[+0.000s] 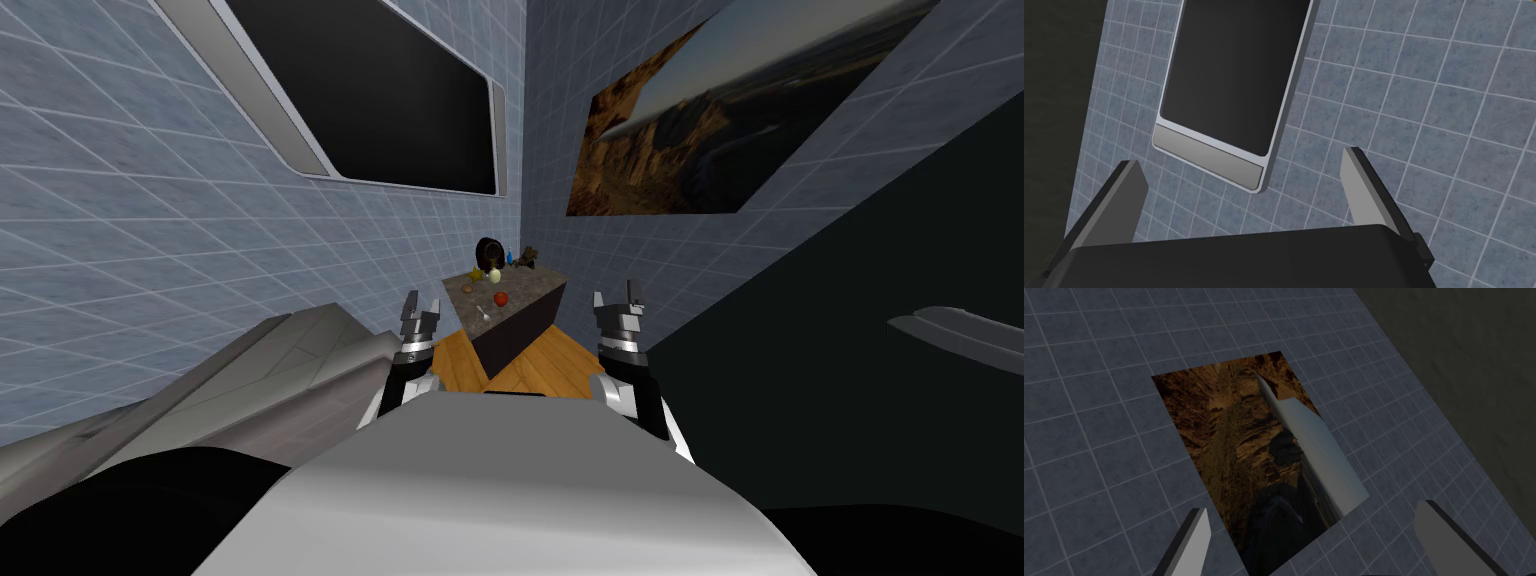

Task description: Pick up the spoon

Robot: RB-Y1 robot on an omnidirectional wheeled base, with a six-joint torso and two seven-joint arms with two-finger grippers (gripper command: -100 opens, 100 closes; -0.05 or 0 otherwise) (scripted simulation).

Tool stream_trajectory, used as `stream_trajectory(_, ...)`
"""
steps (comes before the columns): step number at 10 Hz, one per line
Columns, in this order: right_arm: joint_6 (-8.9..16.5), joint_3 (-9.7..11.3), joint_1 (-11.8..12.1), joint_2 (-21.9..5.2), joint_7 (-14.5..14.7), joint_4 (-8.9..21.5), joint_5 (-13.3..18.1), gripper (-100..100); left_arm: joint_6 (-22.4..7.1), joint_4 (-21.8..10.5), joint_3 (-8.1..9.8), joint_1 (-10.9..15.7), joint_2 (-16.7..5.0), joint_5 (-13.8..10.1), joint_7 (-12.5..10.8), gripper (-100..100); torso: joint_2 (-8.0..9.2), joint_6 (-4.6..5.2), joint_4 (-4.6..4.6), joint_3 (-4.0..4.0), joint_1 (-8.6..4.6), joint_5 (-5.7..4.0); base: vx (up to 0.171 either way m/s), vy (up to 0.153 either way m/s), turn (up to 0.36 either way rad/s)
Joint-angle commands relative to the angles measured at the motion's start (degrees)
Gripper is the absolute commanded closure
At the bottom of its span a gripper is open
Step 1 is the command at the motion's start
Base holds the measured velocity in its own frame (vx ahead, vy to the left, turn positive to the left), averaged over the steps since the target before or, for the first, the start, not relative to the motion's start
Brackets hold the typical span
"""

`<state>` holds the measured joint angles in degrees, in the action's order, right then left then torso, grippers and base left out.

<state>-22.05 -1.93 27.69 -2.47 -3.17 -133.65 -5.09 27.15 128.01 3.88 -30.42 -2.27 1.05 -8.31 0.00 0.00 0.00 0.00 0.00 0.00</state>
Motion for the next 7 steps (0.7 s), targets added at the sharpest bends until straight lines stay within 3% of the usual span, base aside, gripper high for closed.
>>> stream_trajectory(1, 0.0, 0.0, 0.0, 0.0, 0.0, 0.0, 0.0, 0, 0.05, -0.15, -0.71, -1.47, -2.28, -0.98, 0.02, -100, 0.0, 0.0, 0.0, 0.0, 0.0, 0.0, -0.001, -0.018, 0.067)
stream_trajectory(7, 0.0, 0.0, 0.0, 0.01, 0.0, 0.0, 0.0, 0, -0.15, -2.45, -3.72, -10.45, -10.55, -7.17, 0.99, -100, 0.04, -0.01, 0.01, 0.02, -0.21, -0.05, -0.006, -0.058, 0.072)
